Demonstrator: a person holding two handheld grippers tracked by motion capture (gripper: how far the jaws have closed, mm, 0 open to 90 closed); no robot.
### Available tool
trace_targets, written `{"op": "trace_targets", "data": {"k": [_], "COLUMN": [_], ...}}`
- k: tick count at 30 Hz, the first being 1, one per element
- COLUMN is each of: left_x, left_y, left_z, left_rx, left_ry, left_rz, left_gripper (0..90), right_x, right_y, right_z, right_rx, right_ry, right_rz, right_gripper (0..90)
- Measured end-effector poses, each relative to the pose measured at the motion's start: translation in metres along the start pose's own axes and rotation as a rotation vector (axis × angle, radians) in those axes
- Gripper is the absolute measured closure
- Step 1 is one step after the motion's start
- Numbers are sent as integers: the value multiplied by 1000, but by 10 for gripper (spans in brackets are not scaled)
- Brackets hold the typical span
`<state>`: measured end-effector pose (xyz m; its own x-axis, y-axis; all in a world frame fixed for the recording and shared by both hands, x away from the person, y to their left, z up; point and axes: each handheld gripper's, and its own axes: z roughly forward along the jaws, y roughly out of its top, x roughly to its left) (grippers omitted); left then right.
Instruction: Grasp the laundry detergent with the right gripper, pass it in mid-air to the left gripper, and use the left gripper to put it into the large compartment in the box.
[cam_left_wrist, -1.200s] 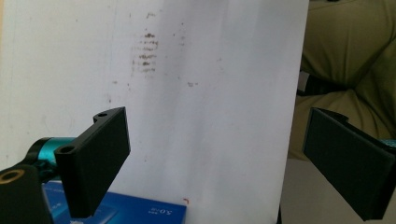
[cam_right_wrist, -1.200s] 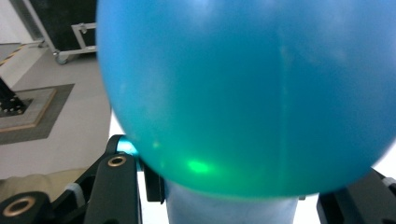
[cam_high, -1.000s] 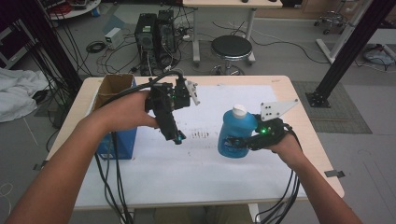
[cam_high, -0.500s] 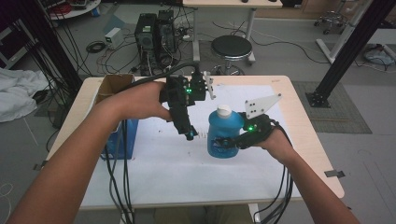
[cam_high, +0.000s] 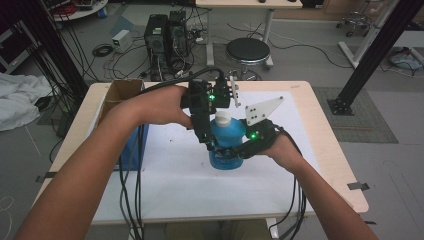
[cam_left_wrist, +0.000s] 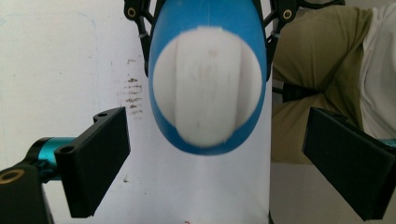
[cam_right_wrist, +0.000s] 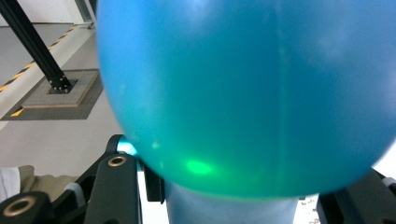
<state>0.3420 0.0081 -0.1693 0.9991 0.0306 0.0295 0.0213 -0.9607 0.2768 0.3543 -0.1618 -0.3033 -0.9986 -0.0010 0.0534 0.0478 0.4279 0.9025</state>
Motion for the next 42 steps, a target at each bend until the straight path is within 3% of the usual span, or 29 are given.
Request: {"op": "trace_targets", "data": {"k": [14,30,33,37,42], "left_x": [4,7,7,7,6], "left_y": [10,14,15,15,15], "left_z": [8,17,17,18,18], "left_rx": [18,48,46,46,58], "left_ry": [-10,-10,-11,-24,-32], "left_rz": [10,26,30,40,46], "left_gripper": [76,78,89,189,210], "right_x": [-1,-2,-2,-2,-2], "right_y": [11,12,12,12,12], "right_z": [14,12,12,12,12], "right_rx": [0,-7,-7,-8,-7], "right_ry": [18,19,19,20,22], "right_rz": [-7,-9,-9,-10,-8], "right_gripper": [453,453,452,452,452]}}
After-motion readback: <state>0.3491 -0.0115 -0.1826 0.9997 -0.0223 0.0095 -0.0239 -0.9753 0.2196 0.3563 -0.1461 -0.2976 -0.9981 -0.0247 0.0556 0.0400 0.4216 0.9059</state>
